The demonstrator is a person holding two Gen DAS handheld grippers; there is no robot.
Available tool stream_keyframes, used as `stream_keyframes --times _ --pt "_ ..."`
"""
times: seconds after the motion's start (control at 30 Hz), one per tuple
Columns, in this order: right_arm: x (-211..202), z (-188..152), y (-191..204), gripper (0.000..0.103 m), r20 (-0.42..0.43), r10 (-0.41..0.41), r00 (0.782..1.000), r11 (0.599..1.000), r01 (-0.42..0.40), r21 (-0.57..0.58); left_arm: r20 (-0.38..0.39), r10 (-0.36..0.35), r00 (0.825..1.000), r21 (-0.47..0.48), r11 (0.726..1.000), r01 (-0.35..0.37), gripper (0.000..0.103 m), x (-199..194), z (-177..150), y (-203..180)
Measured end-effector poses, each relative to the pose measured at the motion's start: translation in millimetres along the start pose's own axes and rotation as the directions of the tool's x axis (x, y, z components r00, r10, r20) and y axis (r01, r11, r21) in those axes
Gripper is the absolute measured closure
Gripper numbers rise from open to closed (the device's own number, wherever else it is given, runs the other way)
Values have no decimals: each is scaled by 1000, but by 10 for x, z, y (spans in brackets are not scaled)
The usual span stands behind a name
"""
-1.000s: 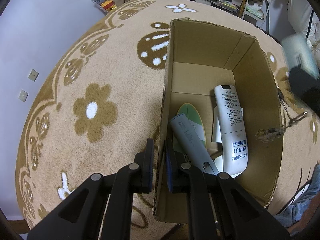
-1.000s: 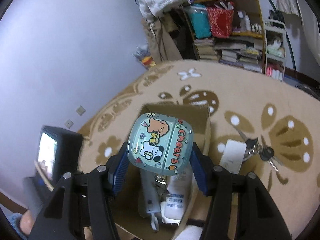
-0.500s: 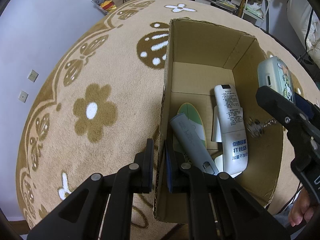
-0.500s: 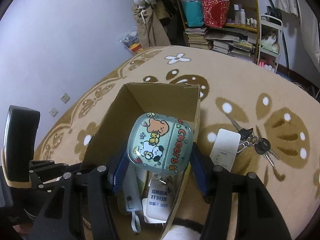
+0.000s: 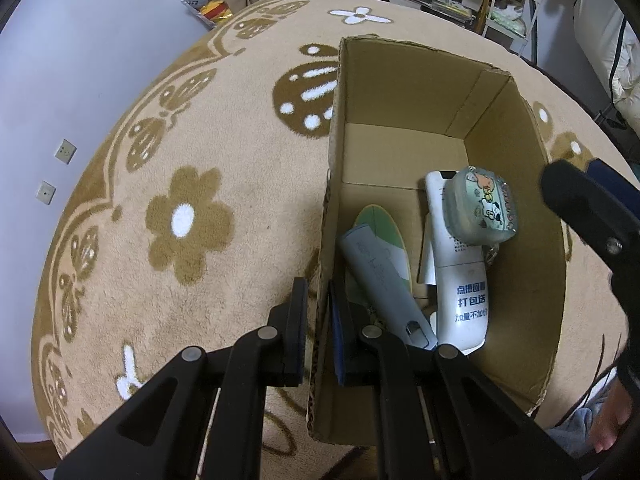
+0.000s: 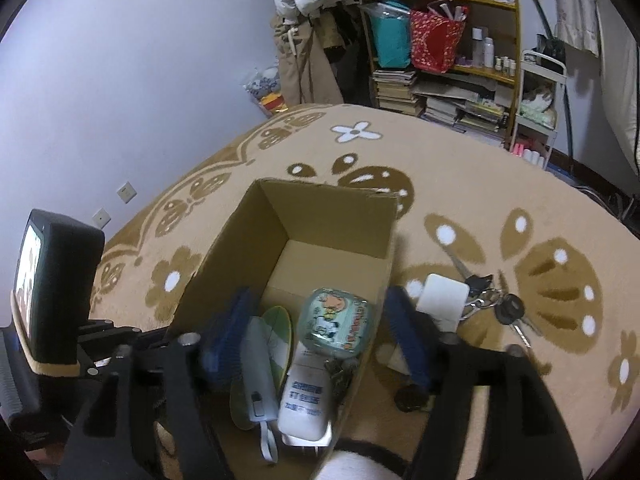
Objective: Organize rigid objects
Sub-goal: 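Lower the keychain case into the box and open the right gripper, then move the right gripper back and grasp the black key with tag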
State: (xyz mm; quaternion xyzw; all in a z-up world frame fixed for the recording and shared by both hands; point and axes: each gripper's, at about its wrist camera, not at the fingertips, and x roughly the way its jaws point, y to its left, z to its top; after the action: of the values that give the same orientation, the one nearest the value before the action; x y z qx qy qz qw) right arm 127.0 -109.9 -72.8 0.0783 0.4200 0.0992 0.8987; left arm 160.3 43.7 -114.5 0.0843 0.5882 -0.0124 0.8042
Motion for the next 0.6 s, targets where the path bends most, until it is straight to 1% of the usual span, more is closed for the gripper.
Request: stream_keyframes --times 0.03,0.07,0.17,0.3,0.37,0.47,0.6 --pt "-21 0 -31 12 -1 -14 1000 1000 14 10 0 0 1000 -1 1000 0 92 0 -1 1" --pt "-32 0 -48 10 -4 -21 1000 1000 21 17 0 0 1000 0 1000 0 92 0 -1 0" --pt "-92 -11 -158 10 -4 -38 999 998 38 40 0 2 1000 3 1000 -2 92 2 1 4" --pt "-162 -46 -353 9 -13 -104 994 992 105 69 -1 -1 1000 0 1000 1 92 -1 -3 8" --pt "-158 -66 -468 9 -43 -123 991 985 127 113 -2 -2 1000 0 1000 2 92 -8 -11 12" --pt "-110 -109 -658 9 -88 -121 989 973 136 185 -2 -5 1000 -3 1000 5 92 -8 -13 22" --pt "23 -184 -796 9 -153 -141 978 964 171 204 -3 -9 1000 -6 1000 9 92 -10 -14 26"
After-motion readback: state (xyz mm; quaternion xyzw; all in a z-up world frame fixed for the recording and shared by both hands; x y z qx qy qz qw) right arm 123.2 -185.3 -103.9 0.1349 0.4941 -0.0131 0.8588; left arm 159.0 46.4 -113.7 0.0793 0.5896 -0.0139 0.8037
